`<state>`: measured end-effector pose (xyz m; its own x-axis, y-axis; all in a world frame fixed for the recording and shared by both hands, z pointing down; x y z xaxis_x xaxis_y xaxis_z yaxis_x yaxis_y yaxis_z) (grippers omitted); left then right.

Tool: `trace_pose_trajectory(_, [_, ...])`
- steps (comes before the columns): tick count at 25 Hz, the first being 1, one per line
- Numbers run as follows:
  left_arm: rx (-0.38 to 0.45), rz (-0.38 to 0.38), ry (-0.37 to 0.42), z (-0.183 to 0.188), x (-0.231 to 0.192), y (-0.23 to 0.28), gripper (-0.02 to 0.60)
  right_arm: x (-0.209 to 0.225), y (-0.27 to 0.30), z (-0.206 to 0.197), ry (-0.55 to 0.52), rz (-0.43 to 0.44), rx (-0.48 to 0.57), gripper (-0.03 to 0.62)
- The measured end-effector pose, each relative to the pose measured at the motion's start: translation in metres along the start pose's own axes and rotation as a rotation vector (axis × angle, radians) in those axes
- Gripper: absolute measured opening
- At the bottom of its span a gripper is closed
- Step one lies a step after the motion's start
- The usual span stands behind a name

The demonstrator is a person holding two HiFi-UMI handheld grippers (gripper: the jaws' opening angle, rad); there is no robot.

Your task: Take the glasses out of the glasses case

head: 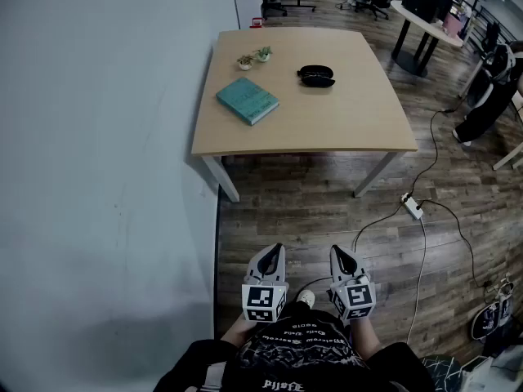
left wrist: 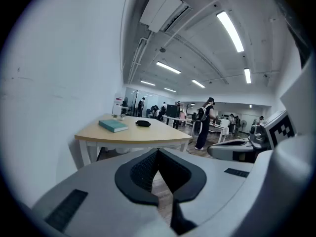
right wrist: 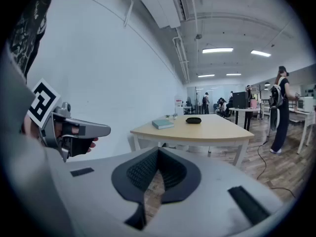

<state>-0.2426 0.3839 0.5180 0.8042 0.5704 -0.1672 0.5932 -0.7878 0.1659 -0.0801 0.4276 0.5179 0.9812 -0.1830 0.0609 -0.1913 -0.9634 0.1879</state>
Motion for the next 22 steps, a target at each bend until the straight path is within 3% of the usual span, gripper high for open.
trace_pose_trajectory(10, [-0.002, 0.0, -0.001, -0.009, 0.024, -0.014, 0.005, -0.008, -0.026, -0.004, -0.012, 0.028, 0.015, 0.005])
trace_pose_trajectory(22, [-0.002, 0.001, -0.061, -0.016, 0.043, -0.018, 0.007, 0.012, -0.044, -0.007, 0.015, -0.027, 0.037, 0.008])
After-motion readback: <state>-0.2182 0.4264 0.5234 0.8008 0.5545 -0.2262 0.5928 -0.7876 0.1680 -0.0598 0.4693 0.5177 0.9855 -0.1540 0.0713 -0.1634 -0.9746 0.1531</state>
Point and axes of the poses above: the fingertips, and each gripper's own axes: y forward along the fingers, x to its right, z out of its top, the point moved 3 cm from there along -y, backward along the fingers, and after that the axes turned 8 degrees about x, right-handed, at the moved point
